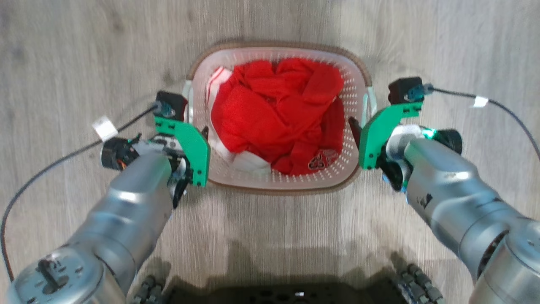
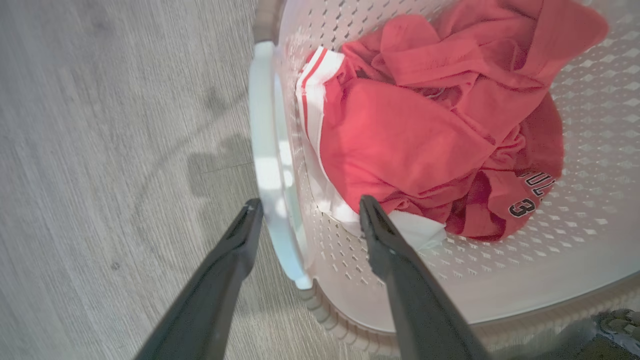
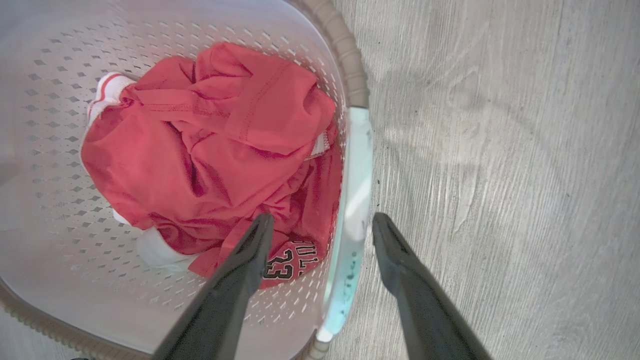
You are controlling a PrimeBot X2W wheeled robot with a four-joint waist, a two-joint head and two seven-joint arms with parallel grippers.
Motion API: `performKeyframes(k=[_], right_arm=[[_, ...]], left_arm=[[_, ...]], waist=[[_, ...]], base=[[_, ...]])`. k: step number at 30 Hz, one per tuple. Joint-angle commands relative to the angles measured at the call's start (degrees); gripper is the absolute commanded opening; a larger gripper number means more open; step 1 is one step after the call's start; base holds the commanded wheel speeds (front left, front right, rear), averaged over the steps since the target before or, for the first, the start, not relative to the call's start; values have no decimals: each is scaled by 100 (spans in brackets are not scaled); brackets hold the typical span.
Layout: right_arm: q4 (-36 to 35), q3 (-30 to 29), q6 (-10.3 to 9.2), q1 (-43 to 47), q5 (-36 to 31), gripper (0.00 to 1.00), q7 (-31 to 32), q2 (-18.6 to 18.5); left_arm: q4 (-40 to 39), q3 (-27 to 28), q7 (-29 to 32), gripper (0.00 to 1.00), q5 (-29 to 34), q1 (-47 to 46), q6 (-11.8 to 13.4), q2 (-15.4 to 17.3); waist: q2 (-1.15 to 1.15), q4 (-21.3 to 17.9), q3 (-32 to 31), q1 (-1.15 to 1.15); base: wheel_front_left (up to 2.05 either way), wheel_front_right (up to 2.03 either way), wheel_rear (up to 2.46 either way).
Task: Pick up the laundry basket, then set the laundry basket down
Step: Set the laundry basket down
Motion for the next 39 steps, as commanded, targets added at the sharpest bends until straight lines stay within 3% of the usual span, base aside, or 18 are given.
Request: performKeyframes(k=[1,9,14,19,23,26,32,35,39], right_arm=[[-9,-23,41,375,41,100,-4,95],[-81,-40,41,903,94,100,-376,95],[-179,-113,41,1072,114,100,-796,95],[-545,-508,41,965,-125,100,-989,-62],[-1318,-1651,41,934,-1164,100,-994,-390],[-2254,-2926,41,1448,-2260,100,-994,-542],[-4346,-5021,41,3180,-4547,100,-995,-272],[-5268,-5380,41,3858,-5355,100,-995,-102],[-6108,-5711,41,4511,-5841,100,-995,30]], left_arm=[[12,41,-187,100,113,124,-2,100],[20,52,-822,100,294,625,41,129],[-125,337,-959,100,254,711,120,193],[-1461,1461,-966,100,928,843,655,676],[-3023,2892,-967,100,2046,1512,1143,1025],[-4212,3978,-968,100,2952,2276,1338,1013],[-5975,5657,-968,100,4270,3576,1118,520],[-6560,6151,-968,100,4723,4023,874,302],[-7131,6522,-968,100,5201,4439,736,151]], waist=[[0,-19,-446,0],[0,-85,-1711,0],[0,-144,-2293,0],[0,-204,-2829,0],[0,-240,-3073,0],[0,-256,-3248,0],[0,-210,-3570,0],[0,-178,-3696,0],[0,-152,-3807,0]], base=[[0,0,0],[0,0,0],[0,0,0],[0,0,0],[0,0,0],[0,0,0],[0,0,0],[0,0,0],[0,0,0]])
